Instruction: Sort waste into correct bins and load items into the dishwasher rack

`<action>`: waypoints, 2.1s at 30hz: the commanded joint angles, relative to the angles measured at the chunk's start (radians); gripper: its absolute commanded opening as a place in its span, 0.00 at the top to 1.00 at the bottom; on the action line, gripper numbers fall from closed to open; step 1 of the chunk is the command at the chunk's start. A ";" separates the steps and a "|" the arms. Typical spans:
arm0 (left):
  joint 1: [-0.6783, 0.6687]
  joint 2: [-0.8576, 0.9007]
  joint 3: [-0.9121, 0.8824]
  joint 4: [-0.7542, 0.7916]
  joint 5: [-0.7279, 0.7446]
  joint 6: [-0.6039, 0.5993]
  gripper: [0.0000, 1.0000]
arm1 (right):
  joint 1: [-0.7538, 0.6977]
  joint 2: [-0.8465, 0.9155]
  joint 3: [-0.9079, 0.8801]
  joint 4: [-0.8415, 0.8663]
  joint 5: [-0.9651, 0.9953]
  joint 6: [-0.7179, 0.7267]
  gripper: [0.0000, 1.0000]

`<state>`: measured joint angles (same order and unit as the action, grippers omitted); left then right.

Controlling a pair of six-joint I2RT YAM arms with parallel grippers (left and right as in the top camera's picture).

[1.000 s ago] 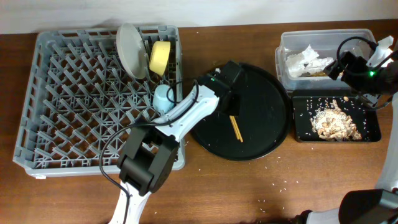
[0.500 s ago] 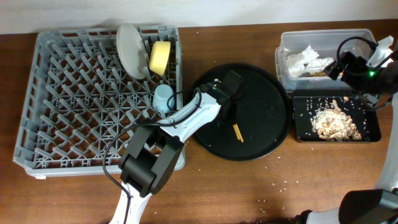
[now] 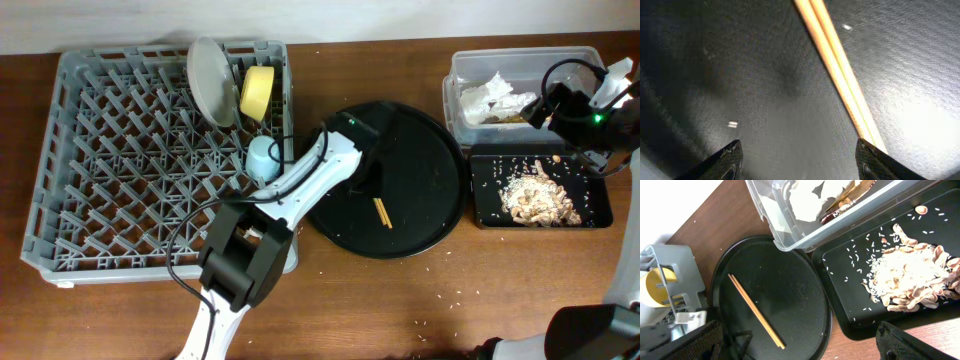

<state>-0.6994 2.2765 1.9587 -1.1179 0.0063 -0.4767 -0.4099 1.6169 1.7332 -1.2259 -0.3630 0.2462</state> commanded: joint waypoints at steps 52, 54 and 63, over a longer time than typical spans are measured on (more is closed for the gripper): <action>0.047 0.222 0.187 -0.182 0.050 -0.129 1.00 | -0.003 -0.004 0.004 -0.001 0.005 -0.006 0.01; 0.051 0.222 0.187 -0.176 0.049 -0.129 1.00 | -0.003 -0.004 0.004 -0.001 0.005 -0.006 0.02; 0.135 0.222 0.698 -0.400 0.004 0.085 1.00 | -0.003 -0.004 0.004 -0.001 0.005 -0.006 0.02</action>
<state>-0.6010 2.5126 2.4126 -1.4471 0.0662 -0.4808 -0.4099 1.6169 1.7332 -1.2263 -0.3634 0.2462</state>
